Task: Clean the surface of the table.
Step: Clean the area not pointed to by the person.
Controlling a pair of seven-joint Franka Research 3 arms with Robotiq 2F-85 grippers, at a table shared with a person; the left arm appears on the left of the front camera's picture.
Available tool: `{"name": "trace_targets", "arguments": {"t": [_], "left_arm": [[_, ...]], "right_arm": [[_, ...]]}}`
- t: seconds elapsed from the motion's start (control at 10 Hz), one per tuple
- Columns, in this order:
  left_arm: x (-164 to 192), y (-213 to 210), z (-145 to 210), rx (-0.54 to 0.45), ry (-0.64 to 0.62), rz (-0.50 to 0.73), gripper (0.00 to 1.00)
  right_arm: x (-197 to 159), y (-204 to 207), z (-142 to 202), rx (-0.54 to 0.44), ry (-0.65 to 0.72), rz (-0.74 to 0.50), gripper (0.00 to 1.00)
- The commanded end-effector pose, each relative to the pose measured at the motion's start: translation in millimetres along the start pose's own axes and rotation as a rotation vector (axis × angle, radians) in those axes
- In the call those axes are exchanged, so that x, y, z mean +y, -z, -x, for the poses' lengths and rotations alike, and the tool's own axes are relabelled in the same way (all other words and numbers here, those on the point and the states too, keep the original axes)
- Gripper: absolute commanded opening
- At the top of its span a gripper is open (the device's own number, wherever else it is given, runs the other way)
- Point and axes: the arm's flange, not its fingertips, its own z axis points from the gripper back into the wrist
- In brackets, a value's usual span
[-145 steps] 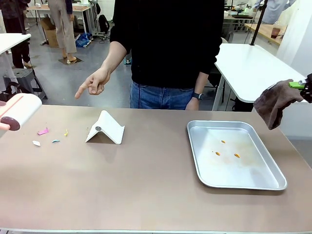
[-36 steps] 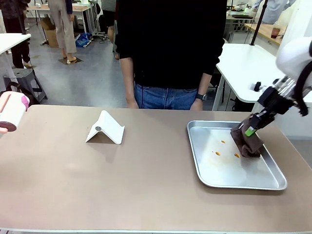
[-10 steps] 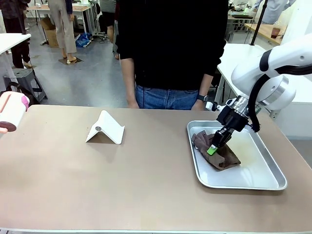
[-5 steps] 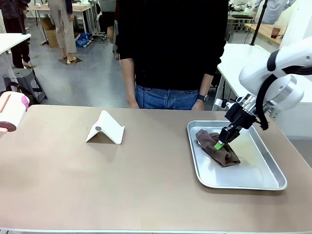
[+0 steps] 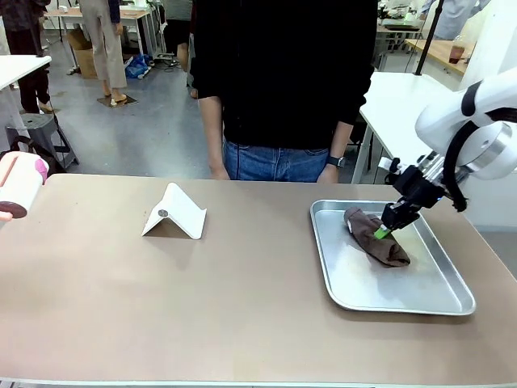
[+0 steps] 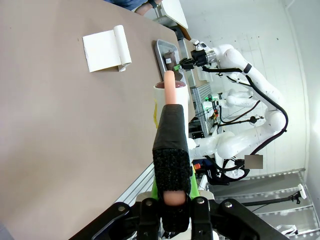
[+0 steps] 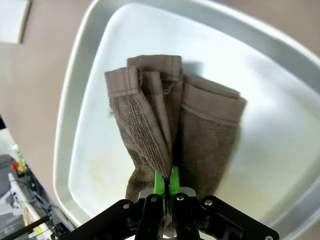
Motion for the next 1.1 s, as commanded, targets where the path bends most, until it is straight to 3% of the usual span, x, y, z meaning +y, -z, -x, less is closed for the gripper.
{"name": "trace_targets", "arguments": {"t": [0.0,0.2,0.4,0.6,1.0], "left_arm": [[-4.4,1.8,1.4,-0.006,-0.003,-0.005,0.22],[-4.4,1.8,1.4,-0.006,-0.003,-0.005,0.22],[-4.4,1.8,1.4,-0.006,-0.003,-0.005,0.22],[-4.4,1.8,1.4,-0.006,-0.003,-0.005,0.22],[-4.4,1.8,1.4,-0.006,-0.003,-0.005,0.22]], "right_arm": [[-5.6,-20.1,2.5,-0.014,0.042,-0.038,0.0],[-17.5,-50.3,6.1,-0.058,0.069,-0.203,0.0],[-33.4,-80.5,13.3,-0.131,0.106,-0.292,0.0],[-45.3,-109.8,24.1,-0.208,0.132,-0.508,0.0],[-62.7,-148.8,42.5,-0.243,0.124,-0.835,0.0]]}}
